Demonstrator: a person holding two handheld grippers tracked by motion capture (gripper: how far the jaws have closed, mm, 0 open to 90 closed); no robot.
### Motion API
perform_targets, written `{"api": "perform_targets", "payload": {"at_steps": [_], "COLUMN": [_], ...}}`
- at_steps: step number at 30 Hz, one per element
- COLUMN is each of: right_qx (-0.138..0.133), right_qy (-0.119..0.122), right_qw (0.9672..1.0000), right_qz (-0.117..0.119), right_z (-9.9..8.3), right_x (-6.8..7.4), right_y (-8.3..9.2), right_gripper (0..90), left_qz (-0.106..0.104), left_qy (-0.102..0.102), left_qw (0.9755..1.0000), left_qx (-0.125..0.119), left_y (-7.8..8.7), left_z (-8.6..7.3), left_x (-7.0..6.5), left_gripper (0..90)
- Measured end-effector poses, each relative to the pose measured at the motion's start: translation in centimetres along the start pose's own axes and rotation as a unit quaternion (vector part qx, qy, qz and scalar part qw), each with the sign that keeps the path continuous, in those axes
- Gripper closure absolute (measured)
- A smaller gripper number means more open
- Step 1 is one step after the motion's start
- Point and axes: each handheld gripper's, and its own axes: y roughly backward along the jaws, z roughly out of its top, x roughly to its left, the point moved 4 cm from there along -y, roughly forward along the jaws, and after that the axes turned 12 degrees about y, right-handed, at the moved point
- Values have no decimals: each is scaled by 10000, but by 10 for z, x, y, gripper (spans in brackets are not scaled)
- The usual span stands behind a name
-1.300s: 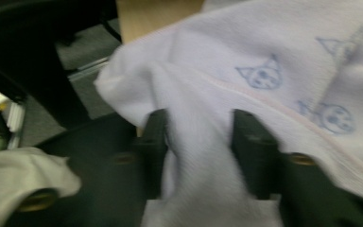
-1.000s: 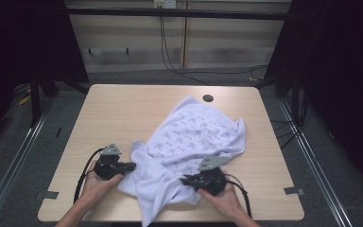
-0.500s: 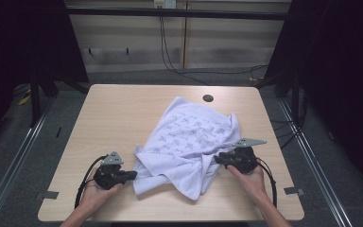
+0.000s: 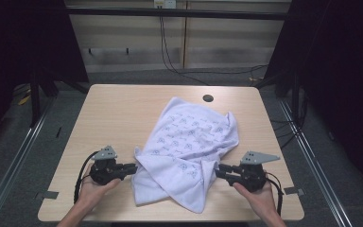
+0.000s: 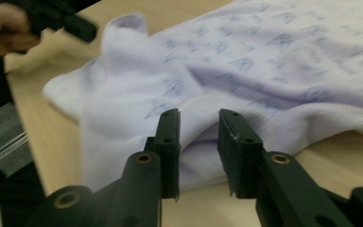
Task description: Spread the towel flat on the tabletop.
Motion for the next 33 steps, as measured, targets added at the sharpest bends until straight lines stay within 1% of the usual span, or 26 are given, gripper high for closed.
{"api": "perform_targets", "payload": {"at_steps": [1,2,3,5,7,8,9,10,12,13,15,16,17,19,22,23,24,25,26,27,28,29,30,31,32,33], "right_qx": [36,72,153,289,317,317,351,414,423,555,727,782,835,846,849,851,851,841,832,805,805,815,815,795,771,758], "right_qy": [51,113,154,294,333,333,393,418,448,527,614,638,620,602,573,591,591,603,594,528,528,487,487,485,482,469], "right_qw": [9999,9996,9989,9972,9950,9950,9939,9938,9925,9917,9903,9896,9896,9897,9901,9905,9905,9910,9916,9924,9924,9930,9930,9936,9939,9941], "right_qz": [86,262,420,616,882,882,967,944,1056,1030,1010,1027,990,981,956,902,902,850,791,765,765,699,699,638,622,619], "right_z": [-3,-6,-10,-17,-20,-20,-20,-19,-17,-18,-22,-24,-26,-27,-29,-29,-29,-30,-31,-33,-33,-33,-33,-31,-29,-28], "right_x": [6,13,20,31,39,39,41,43,43,43,44,44,44,43,44,44,44,43,43,41,41,39,39,36,35,34], "right_y": [0,-1,-4,-10,-15,-15,-18,-22,-28,-38,-45,-47,-48,-48,-42,-39,-39,-36,-33,-29,-29,-30,-30,-34,-36,-40], "right_gripper": [738,743,742,742,733,733,723,714,705,670,639,629,621,616,582,579,579,578,573,567,567,555,555,540,540,540], "left_qz": [0,4,27,71,70,70,93,95,28,111,334,426,426,609,647,512,512,534,507,490,490,363,363,299,221,221], "left_qy": [0,20,44,110,203,203,232,281,326,269,219,251,251,255,318,320,320,252,238,141,141,194,194,145,197,197], "left_qw": [10000,10000,9997,9989,9982,9982,9976,9971,9970,9986,9989,9987,9987,9978,9972,9977,9977,9976,9975,9975,9975,9980,9980,9985,9989,9989], "left_qx": [0,-54,-235,-448,-560,-560,-650,-705,-697,-444,-247,-109,-109,105,196,296,296,368,442,493,493,487,487,444,371,371], "left_y": [0,-1,-1,0,1,1,1,1,-3,-14,-28,-34,-34,-45,-48,-46,-46,-44,-44,-41,-41,-35,-35,-28,-24,-24], "left_z": [0,5,16,27,36,36,41,44,51,54,54,52,52,47,43,40,40,38,35,29,29,25,25,23,23,23], "left_x": [0,2,6,12,19,19,23,25,29,34,39,43,43,50,55,54,54,54,53,52,52,51,51,49,47,47], "left_gripper": [784,782,780,773,768,764,764,744,731,680,643,623,599,596,597,646,693,693,757,856,870,875,878,879,880,880]}}
